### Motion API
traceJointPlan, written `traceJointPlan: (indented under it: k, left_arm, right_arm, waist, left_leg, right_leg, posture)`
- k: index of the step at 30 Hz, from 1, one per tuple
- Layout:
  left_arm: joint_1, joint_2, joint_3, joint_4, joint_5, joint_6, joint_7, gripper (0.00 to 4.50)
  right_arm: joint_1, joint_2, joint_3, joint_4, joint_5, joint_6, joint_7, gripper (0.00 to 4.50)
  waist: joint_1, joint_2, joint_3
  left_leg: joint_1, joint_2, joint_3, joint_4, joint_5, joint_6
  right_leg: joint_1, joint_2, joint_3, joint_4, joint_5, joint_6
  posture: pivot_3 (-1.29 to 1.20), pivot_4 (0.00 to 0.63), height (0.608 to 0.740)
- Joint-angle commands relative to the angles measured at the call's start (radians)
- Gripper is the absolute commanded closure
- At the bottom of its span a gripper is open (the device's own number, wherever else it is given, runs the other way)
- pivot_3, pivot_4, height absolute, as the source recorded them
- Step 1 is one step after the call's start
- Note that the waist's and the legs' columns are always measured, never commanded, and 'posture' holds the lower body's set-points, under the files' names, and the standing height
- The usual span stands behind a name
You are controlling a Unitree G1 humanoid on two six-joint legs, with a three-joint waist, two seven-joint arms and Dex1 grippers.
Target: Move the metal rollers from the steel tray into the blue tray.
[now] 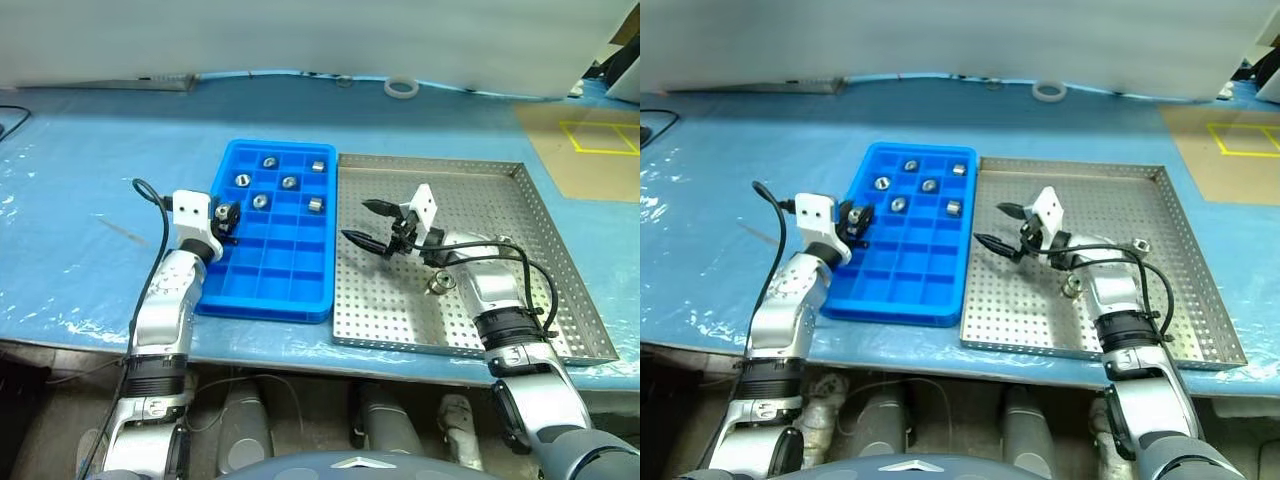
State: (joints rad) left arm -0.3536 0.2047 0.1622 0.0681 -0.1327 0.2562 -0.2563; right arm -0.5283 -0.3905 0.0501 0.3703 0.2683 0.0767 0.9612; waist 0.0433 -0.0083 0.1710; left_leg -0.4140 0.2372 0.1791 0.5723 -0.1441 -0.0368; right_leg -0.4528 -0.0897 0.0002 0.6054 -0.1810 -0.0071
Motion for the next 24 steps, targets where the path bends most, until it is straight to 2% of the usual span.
traceJointPlan:
  k: [1,3,9,11,13,18,24]
  left_arm:
    - [-0.031,0.016,0.009,0.014,0.0,-0.023,0.016,2.62]
    - [-0.032,0.021,-0.001,0.021,0.001,-0.02,0.011,2.62]
    - [-0.036,0.015,-0.011,0.015,-0.012,-0.016,0.006,0.86]
    - [-0.039,0.017,-0.018,0.001,-0.042,-0.023,-0.037,0.25]
    - [-0.034,0.028,-0.039,-0.029,-0.077,-0.042,-0.115,0.25]
    - [-0.048,0.039,-0.049,-0.055,-0.144,-0.053,-0.224,0.25]
    - [-0.159,0.022,-0.116,0.016,-0.185,-0.045,-0.354,0.25]
  right_arm:
    - [0.015,-0.013,-0.03,-0.074,0.015,0.007,-0.018,0.0]
    - [0.026,-0.017,-0.034,-0.088,0.015,0.012,-0.028,0.0]
    - [0.035,-0.022,-0.044,-0.102,0.012,0.02,-0.059,0.0]
    - [0.015,-0.013,-0.066,-0.073,-0.008,-0.017,-0.12,0.0]
    - [-0.011,-0.012,-0.088,-0.034,-0.029,-0.038,-0.182,0.0]
    - [-0.022,-0.034,-0.108,-0.015,-0.041,-0.04,-0.204,0.0]
    - [0.009,-0.077,-0.163,-0.067,-0.017,0.014,-0.238,0.0]
  waist:
    - [-0.003,0.0,0.0]
    - [-0.004,0.0,0.0]
    - [-0.006,0.0,0.0]
    - [-0.006,0.0,0.0]
    - [-0.005,0.0,0.0]
    - [-0.004,0.0,0.0]
    - [-0.003,0.0,0.0]
  left_leg:
    - [0.0,0.0,0.0,0.0,0.0,0.0]
    - [0.0,0.0,0.0,0.0,0.0,0.0]
    - [0.0,0.0,0.0,0.0,0.0,0.0]
    - [0.0,0.0,0.0,0.0,0.0,0.0]
    - [0.0,0.0,0.0,0.0,0.0,-0.001]
    - [0.0,0.0,0.0,-0.001,0.001,-0.001]
    - [0.0,-0.001,0.001,-0.001,0.001,-0.001]
  right_leg:
    - [0.0,0.0,0.0,0.0,0.0,0.0]
    - [0.0,0.0,0.0,0.0,0.0,0.0]
    - [-0.001,0.0,0.0,0.0,0.0,0.0]
    - [0.0,0.0,0.0,0.0,0.0,0.0]
    - [-0.001,0.0,0.001,0.0,0.0,0.0]
    - [-0.001,0.0,0.001,0.0,0.0,0.0]
    - [-0.001,0.001,0.001,0.0,0.0,0.0]
  posture:
    - [-0.14,0.15,0.74]
    - [-0.14,0.15,0.74]
    - [-0.15,0.15,0.74]
    - [-0.15,0.15,0.74]
    - [-0.15,0.15,0.74]
    - [-0.16,0.15,0.74]
    - [-0.26,0.15,0.74]
